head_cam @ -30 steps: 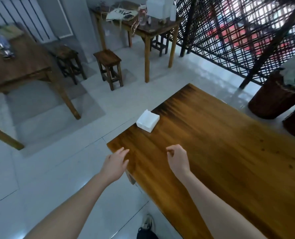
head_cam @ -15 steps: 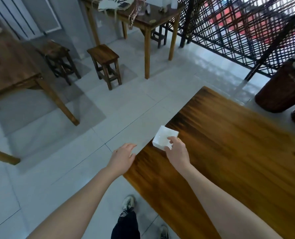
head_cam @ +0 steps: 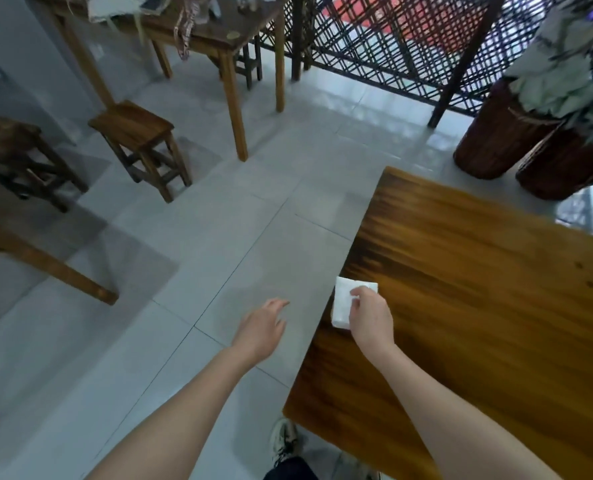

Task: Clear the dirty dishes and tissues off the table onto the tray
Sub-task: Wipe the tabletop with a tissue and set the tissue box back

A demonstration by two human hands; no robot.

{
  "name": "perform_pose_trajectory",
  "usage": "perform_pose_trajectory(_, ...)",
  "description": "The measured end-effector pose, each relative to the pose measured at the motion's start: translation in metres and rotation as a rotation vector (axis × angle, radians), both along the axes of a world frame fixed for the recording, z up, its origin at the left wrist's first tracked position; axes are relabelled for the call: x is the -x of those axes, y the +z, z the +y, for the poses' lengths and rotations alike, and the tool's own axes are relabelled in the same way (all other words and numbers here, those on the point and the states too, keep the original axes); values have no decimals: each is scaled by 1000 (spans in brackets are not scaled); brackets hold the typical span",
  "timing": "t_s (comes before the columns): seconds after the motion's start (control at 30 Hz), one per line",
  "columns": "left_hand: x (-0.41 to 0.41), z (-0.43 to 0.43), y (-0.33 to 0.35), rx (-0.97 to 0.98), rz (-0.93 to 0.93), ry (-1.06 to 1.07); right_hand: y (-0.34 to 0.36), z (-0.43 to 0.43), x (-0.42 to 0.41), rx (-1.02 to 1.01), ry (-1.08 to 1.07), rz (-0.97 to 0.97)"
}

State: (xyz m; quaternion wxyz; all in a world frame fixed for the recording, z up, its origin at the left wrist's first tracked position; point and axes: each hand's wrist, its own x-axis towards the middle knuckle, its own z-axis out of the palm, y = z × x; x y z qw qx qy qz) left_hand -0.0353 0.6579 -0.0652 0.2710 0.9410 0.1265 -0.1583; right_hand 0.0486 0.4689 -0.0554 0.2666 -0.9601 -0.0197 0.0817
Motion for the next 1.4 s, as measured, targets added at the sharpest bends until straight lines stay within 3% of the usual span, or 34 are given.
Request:
perform_pose_trajectory(0.23, -28, -18, 0, 69, 0, -134, 30, -6, -12, -77, -93, -113)
perform_pose_trajectory(0.9, -46, -80, -55, 209, -60, -244, 1, -32, 13, -6, -46, 169)
perform_pose_trajectory(1.4, -46, -87, -63, 177, -170, -244, 31, -56, 12, -117, -24, 98)
